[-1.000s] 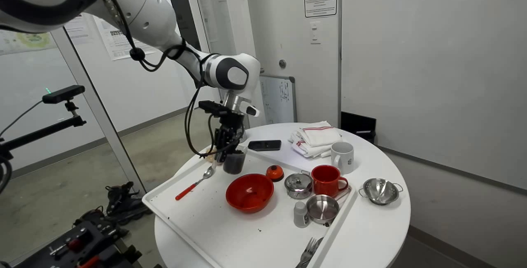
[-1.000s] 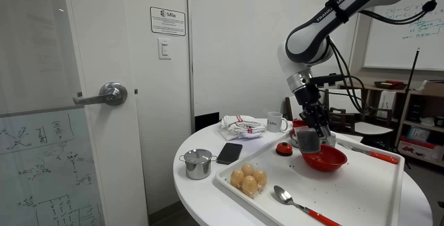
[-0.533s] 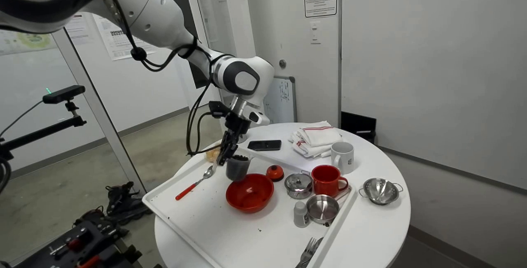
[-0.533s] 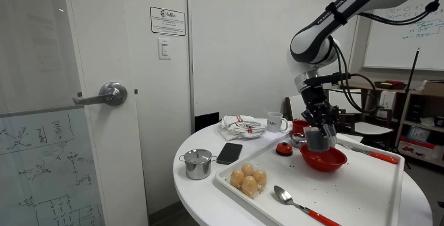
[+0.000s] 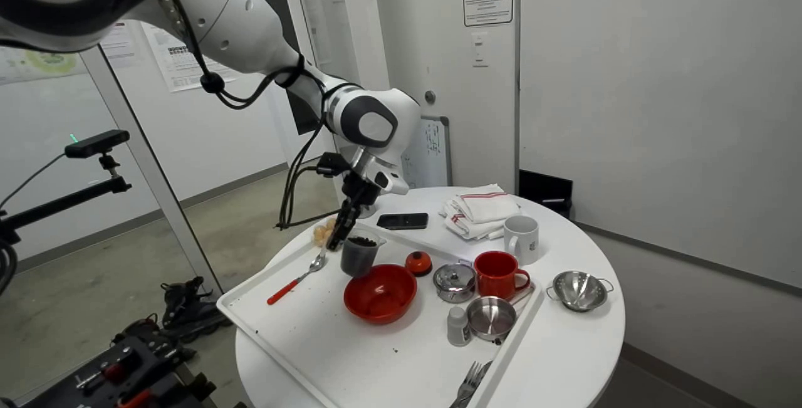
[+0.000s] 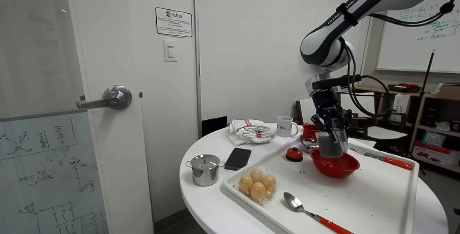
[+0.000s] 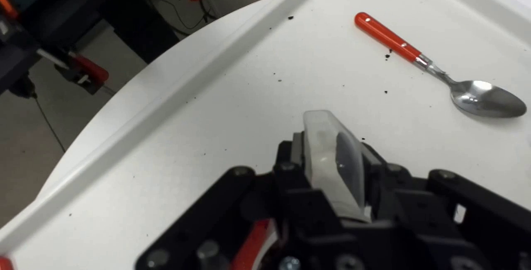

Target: Pour some beans from the jar into the bowl

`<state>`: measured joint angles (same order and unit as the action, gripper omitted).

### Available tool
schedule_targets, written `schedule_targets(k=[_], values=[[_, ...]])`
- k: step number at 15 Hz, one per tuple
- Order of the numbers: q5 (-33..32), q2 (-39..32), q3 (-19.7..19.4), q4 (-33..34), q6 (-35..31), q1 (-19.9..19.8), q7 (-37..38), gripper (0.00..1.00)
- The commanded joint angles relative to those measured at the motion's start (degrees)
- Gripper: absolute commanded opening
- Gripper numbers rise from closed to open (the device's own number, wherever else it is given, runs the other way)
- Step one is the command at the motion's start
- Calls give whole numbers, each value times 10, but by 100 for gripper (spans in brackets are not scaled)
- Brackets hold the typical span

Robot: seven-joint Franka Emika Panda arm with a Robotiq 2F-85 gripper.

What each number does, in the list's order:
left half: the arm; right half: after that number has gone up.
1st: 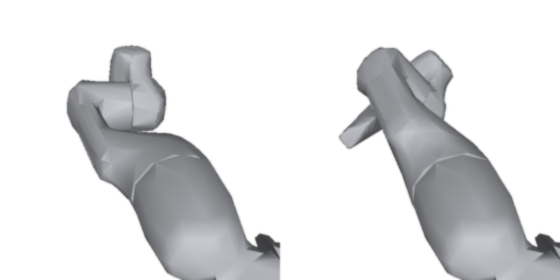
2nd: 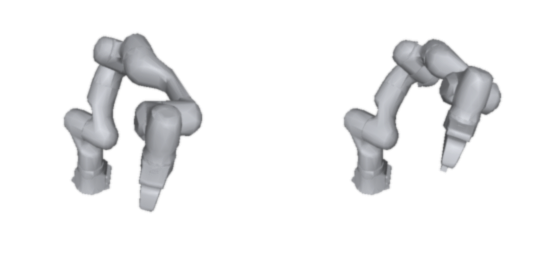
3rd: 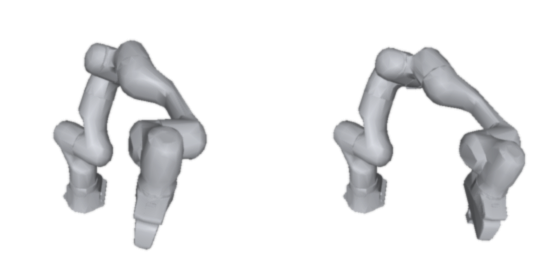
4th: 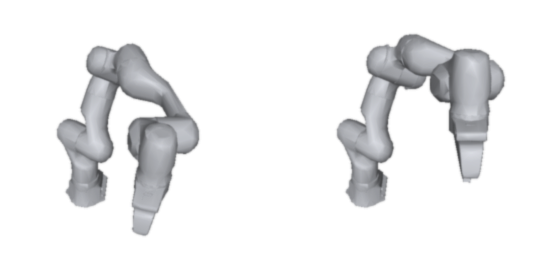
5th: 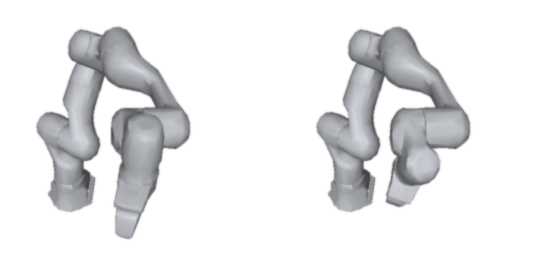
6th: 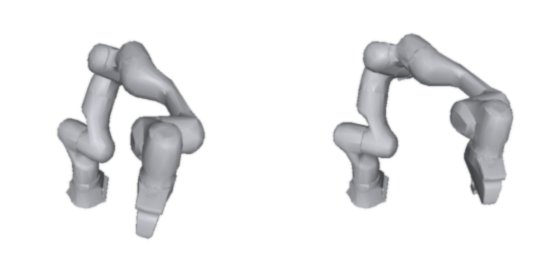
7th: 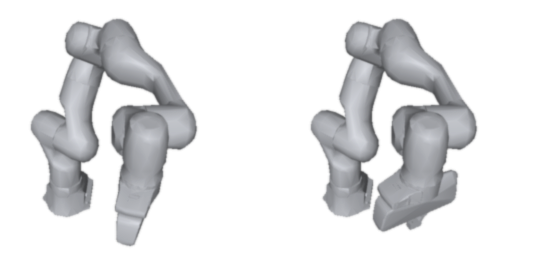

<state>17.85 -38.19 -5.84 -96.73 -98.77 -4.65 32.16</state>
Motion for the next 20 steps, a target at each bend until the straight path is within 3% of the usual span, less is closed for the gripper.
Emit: schedule_targets(k=[1,11,12,14,15,20], values=[[60,-12,-6,23,6,1,89,9],[171,-21,-17,7,-53,-37,279,9],[143,-20,-13,11,-45,-31,247,26],[154,-25,-15,11,-48,-40,262,26],[156,-26,-15,11,-48,-42,265,9],[221,-40,20,31,10,-78,195,9]])
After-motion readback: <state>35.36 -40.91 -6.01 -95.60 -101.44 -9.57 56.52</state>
